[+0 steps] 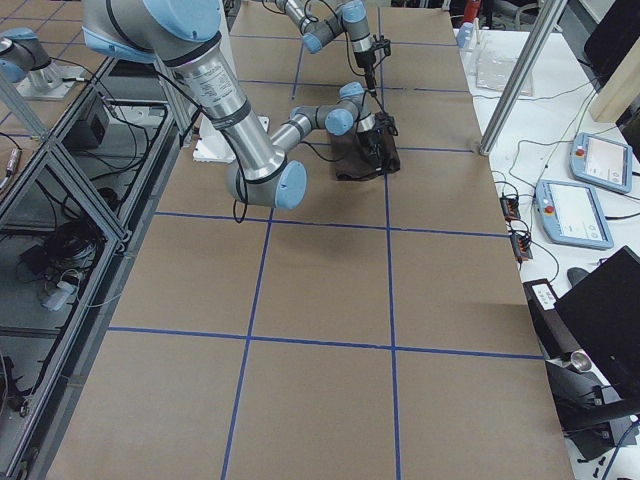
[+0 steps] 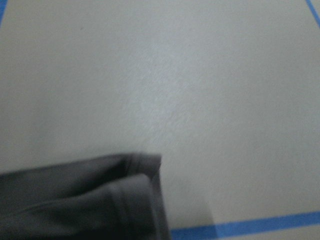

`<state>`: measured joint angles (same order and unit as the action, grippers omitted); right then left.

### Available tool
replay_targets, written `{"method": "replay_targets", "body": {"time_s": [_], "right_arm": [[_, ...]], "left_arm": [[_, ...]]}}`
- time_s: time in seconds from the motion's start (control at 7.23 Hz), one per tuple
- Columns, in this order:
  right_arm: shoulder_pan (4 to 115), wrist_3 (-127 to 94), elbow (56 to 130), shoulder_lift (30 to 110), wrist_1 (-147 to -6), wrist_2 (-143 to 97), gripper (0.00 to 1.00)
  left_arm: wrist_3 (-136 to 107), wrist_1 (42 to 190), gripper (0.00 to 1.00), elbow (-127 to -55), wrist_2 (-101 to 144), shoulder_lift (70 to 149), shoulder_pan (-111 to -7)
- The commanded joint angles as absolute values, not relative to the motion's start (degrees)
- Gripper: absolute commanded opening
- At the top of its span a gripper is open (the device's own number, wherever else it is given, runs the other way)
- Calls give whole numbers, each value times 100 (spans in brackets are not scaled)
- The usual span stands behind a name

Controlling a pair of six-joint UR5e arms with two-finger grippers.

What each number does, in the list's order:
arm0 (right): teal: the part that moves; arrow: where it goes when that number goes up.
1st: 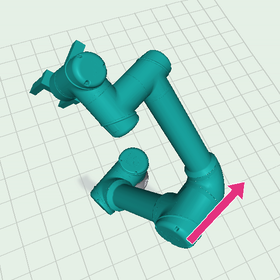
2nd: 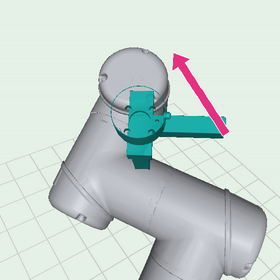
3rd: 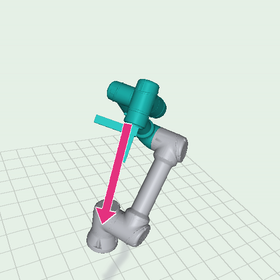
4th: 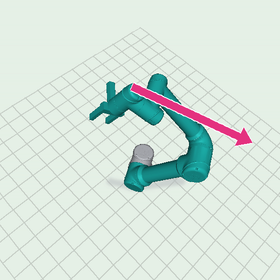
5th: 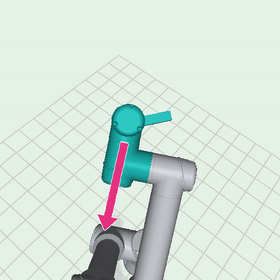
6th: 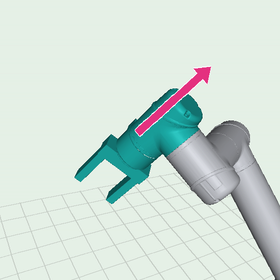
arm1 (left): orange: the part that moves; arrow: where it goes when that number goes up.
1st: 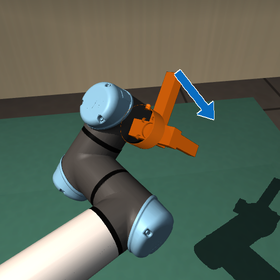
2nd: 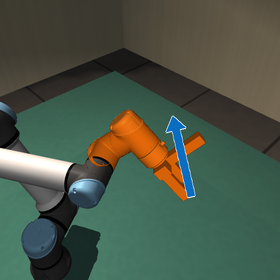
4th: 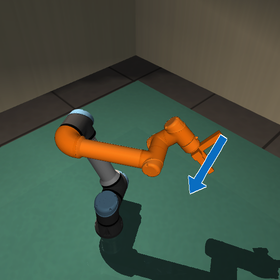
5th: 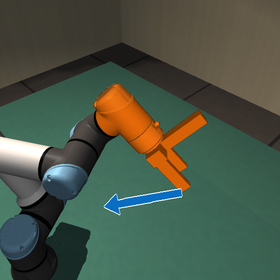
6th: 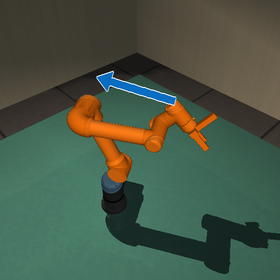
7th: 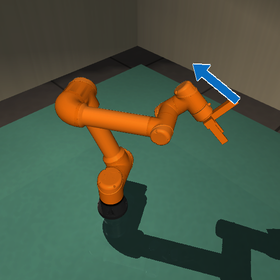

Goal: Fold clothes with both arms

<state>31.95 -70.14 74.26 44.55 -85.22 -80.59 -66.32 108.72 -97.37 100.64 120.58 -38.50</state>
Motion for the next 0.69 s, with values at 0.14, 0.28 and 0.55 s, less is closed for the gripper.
{"method": "replay_targets", "body": {"time_s": [0.14,0.28,0.55], "right_arm": [[4401,-6613,6548,4017,-8062,-9392,100],[4412,-6548,6583,4017,-7842,-9526,100],[4368,-6557,7116,4244,-7550,-9615,100]], "left_arm": [[-6680,10872,100,-9669,10055,12050,-3797],[-6671,10863,100,-9581,10046,12076,-3745],[-6706,10898,100,-9143,10046,12364,-3718]]}}
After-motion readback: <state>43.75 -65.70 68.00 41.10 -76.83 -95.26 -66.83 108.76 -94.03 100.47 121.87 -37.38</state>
